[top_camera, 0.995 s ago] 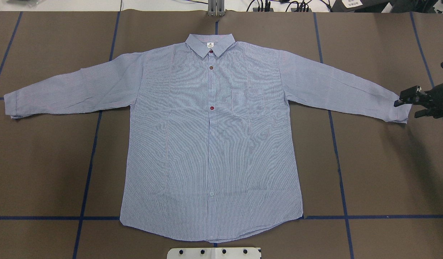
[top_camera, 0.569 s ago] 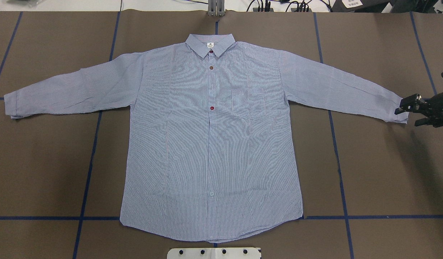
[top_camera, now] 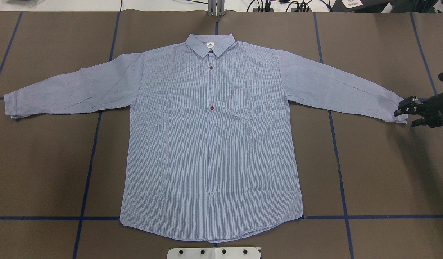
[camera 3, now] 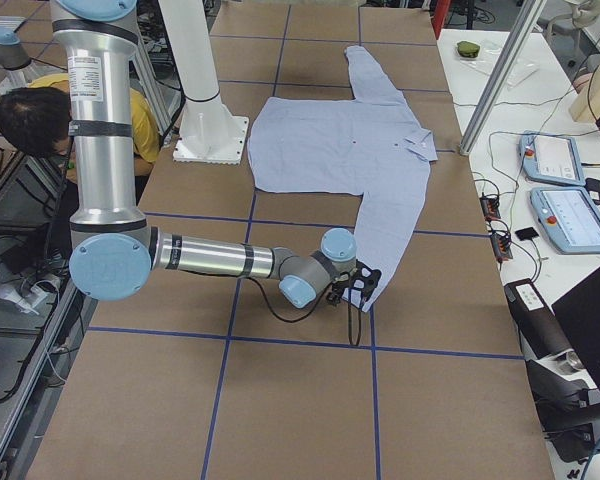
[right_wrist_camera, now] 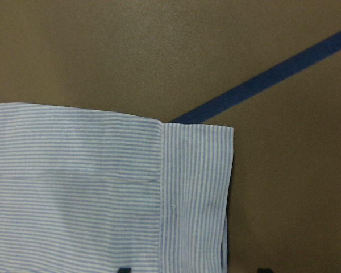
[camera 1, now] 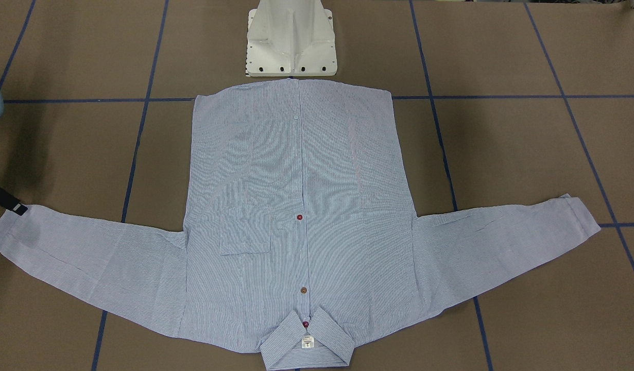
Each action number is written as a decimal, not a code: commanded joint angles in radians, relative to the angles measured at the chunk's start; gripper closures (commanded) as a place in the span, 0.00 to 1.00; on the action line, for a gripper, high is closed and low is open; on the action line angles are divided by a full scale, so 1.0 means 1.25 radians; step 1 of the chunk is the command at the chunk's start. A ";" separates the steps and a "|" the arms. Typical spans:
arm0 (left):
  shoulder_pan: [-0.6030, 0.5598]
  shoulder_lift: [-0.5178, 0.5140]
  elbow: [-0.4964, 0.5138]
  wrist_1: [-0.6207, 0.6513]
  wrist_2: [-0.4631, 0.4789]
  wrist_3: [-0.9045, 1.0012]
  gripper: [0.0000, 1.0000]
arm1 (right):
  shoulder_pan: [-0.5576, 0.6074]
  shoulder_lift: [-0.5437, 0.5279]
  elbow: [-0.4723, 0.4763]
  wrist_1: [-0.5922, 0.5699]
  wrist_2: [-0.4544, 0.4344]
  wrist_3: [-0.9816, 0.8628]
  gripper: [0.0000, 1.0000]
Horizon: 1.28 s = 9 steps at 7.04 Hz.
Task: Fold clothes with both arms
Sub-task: 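Lower the right gripper onto the sleeve cuff nearest it and grasp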
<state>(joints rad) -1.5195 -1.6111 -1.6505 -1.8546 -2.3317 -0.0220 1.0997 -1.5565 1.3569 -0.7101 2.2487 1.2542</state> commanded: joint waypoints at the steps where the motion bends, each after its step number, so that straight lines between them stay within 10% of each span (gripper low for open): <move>1: -0.001 0.002 0.000 0.000 0.000 0.000 0.00 | -0.001 0.002 -0.001 0.000 -0.004 0.017 0.71; 2: -0.001 0.002 0.001 0.000 0.000 0.000 0.00 | -0.001 0.003 -0.001 0.000 -0.002 0.020 1.00; 6: -0.001 0.002 0.002 0.000 0.000 0.002 0.00 | 0.038 0.023 0.093 -0.026 0.052 0.020 1.00; 9: -0.001 0.003 0.002 0.000 0.000 0.002 0.00 | 0.028 0.266 0.198 -0.386 0.048 0.021 1.00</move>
<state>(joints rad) -1.5195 -1.6078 -1.6474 -1.8546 -2.3316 -0.0199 1.1420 -1.3568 1.5714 -1.0200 2.3108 1.2797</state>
